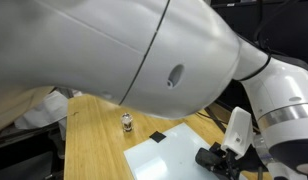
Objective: Use the whiteboard eraser to clean the whiteboard
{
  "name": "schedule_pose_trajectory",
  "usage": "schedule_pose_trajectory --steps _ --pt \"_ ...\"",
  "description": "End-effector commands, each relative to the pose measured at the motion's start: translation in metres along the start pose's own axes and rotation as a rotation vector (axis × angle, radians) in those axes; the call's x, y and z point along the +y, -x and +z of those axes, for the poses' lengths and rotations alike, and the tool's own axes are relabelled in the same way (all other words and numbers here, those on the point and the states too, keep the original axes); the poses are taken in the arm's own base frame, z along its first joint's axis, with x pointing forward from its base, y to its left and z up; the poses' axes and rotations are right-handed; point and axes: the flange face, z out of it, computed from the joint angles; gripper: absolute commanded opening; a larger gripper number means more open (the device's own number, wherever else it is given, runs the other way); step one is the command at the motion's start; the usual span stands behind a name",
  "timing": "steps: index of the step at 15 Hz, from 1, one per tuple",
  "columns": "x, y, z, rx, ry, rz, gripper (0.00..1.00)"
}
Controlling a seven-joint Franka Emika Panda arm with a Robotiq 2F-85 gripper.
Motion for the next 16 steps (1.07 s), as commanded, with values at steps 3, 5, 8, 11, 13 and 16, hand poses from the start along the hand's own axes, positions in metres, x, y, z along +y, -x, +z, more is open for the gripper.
schedule_pose_trajectory --steps 3,5,8,11,13,16 --pt "0.000 -0.017 0.015 -0.021 0.012 -0.054 0.27" --pt "0.000 -0.007 0.021 -0.024 0.058 -0.083 0.27" --pt "0.007 0.003 0.032 -0.049 0.115 -0.115 0.27" --pt "0.024 0.012 0.043 -0.078 0.163 -0.134 0.27" --pt "0.035 0.025 0.049 -0.116 0.173 -0.165 0.27" --pt "0.049 0.052 0.056 -0.130 0.225 -0.232 0.27"
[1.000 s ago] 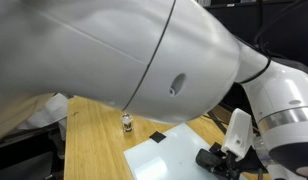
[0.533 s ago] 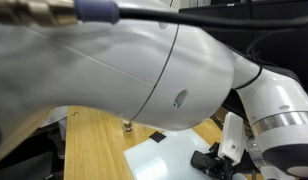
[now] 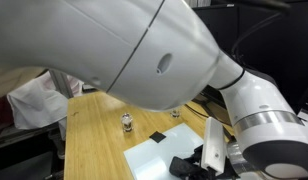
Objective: Use the whiteboard eraser to clean the whiteboard
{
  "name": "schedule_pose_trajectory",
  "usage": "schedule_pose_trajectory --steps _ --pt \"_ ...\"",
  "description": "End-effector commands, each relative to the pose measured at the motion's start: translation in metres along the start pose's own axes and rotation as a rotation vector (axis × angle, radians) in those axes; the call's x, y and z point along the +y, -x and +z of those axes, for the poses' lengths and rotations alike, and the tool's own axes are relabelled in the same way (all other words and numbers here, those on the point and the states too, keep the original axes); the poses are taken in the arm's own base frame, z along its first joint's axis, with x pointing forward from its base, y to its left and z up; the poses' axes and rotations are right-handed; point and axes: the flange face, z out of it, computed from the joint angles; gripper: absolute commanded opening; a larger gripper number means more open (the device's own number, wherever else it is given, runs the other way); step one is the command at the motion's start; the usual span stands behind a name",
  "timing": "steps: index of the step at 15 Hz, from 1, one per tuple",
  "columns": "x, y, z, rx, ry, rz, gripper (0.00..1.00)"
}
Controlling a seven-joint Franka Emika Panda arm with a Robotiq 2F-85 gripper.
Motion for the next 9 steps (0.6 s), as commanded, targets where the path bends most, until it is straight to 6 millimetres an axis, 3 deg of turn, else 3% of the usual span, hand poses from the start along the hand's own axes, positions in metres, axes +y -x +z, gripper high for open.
schedule_pose_trajectory --steps 1,6,9 --pt "0.012 0.039 0.015 0.005 0.078 -0.078 0.27" --pt "0.017 0.088 0.045 -0.023 0.172 -0.180 0.27" --pt "0.024 0.102 0.068 -0.047 0.245 -0.205 0.27"
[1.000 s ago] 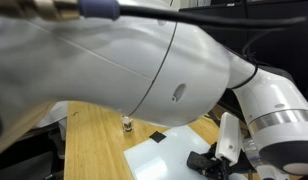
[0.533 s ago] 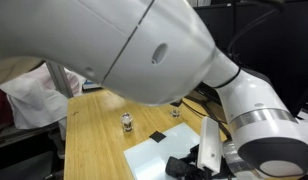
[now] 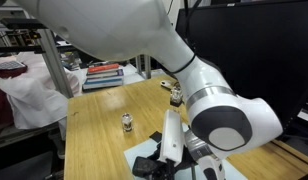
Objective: Use the whiteboard eraser to clean the whiteboard
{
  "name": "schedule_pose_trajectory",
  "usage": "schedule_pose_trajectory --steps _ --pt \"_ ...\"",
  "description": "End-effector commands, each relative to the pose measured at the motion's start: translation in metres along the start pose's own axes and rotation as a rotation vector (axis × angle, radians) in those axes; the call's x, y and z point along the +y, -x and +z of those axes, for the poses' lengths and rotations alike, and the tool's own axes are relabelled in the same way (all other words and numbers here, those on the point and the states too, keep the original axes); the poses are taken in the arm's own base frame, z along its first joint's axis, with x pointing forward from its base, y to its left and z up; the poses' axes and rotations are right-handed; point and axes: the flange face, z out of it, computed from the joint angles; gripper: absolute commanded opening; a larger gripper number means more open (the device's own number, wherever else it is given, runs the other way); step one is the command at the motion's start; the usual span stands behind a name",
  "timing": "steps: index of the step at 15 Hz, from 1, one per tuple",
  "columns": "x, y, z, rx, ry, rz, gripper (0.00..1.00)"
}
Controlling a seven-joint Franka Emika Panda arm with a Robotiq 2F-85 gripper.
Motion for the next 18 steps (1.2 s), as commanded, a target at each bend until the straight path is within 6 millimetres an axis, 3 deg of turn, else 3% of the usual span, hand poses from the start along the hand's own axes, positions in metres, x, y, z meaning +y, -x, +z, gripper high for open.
schedule_pose_trajectory --steps 1,6,7,8,9,10,13,18 --pt "0.007 0.018 0.022 0.018 0.075 -0.039 0.27" --pt "0.012 0.019 0.042 0.039 0.128 -0.035 0.27" --pt "0.013 0.022 0.039 0.046 0.117 -0.034 0.39" --pt "0.013 0.026 0.035 0.052 0.104 -0.033 0.77" --pt "0.015 0.032 0.030 0.048 0.073 -0.036 0.77" --pt "0.009 0.017 0.036 0.017 0.105 -0.024 0.57" --pt "0.012 0.027 0.029 0.027 0.095 -0.025 0.77" --pt "0.013 0.026 0.032 0.030 0.095 -0.022 0.78"
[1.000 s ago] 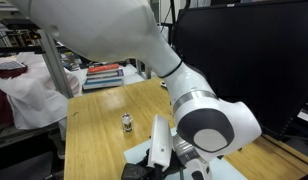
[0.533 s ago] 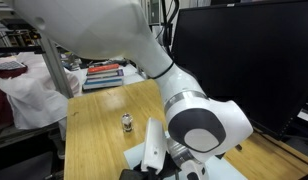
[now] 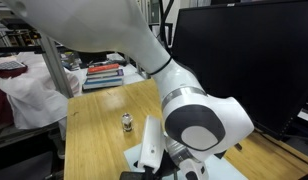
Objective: Use the whiteboard eraser to clean the whiteboard
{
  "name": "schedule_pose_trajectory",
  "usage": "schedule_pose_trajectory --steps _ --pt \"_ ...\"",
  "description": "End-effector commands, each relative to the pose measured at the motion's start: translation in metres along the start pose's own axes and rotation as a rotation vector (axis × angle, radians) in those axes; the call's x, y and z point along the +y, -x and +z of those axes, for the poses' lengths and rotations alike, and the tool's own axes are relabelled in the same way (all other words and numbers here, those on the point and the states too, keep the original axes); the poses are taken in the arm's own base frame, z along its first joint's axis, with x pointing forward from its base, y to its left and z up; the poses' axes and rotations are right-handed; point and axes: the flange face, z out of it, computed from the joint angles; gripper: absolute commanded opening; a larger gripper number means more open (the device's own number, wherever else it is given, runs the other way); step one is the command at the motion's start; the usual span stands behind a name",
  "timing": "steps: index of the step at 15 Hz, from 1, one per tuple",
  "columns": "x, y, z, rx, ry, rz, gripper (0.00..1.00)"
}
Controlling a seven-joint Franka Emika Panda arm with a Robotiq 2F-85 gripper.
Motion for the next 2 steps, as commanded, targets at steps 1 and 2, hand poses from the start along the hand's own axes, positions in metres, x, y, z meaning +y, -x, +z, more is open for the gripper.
schedule_pose_trajectory --steps 1,2 --pt "0.0000 -0.0004 -0.0004 0.000 0.000 0.000 0.78" --pt "0.0000 -0.0004 -0.0004 0.000 0.000 0.000 0.78"
